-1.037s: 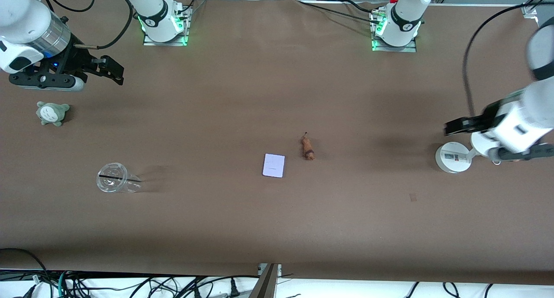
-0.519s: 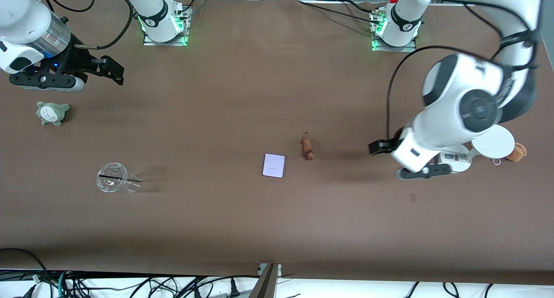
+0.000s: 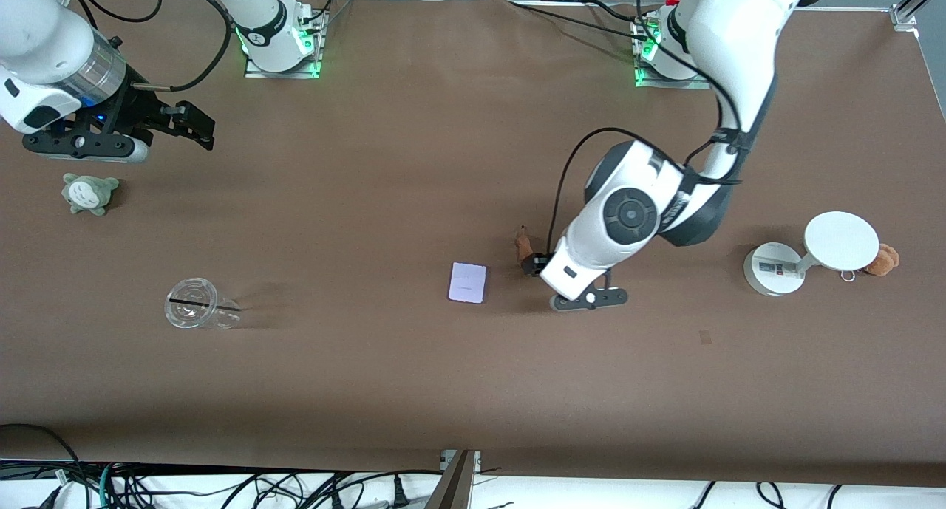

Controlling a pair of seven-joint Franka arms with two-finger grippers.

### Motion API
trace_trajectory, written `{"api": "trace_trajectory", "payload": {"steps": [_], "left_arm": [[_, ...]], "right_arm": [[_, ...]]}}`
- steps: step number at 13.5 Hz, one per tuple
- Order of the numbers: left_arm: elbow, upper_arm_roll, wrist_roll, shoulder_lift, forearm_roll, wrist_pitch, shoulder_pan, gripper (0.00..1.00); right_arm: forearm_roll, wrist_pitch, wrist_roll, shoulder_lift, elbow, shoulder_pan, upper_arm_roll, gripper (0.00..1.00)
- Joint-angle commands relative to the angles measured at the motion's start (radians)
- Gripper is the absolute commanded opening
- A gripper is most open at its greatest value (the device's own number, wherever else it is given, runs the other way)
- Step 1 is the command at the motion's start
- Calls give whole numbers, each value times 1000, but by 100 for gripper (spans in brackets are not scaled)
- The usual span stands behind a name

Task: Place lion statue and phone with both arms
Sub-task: 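Reach the left gripper toward the brown lion statue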

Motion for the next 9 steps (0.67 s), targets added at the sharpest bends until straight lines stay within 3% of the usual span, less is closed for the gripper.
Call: {"api": "trace_trajectory", "payload": {"steps": [1, 4, 9], "left_arm": [[-30, 18, -62, 20, 37, 75, -47, 100], [-112, 18, -124, 20, 94, 158, -73, 100], [-193, 18, -191, 22, 113, 268, -107, 100]], "right_arm": [[11, 55, -7, 46, -3, 0, 15, 100], [60, 142, 6, 167, 26, 39, 15, 100], [87, 201, 125, 378, 193, 97, 15, 100]]}}
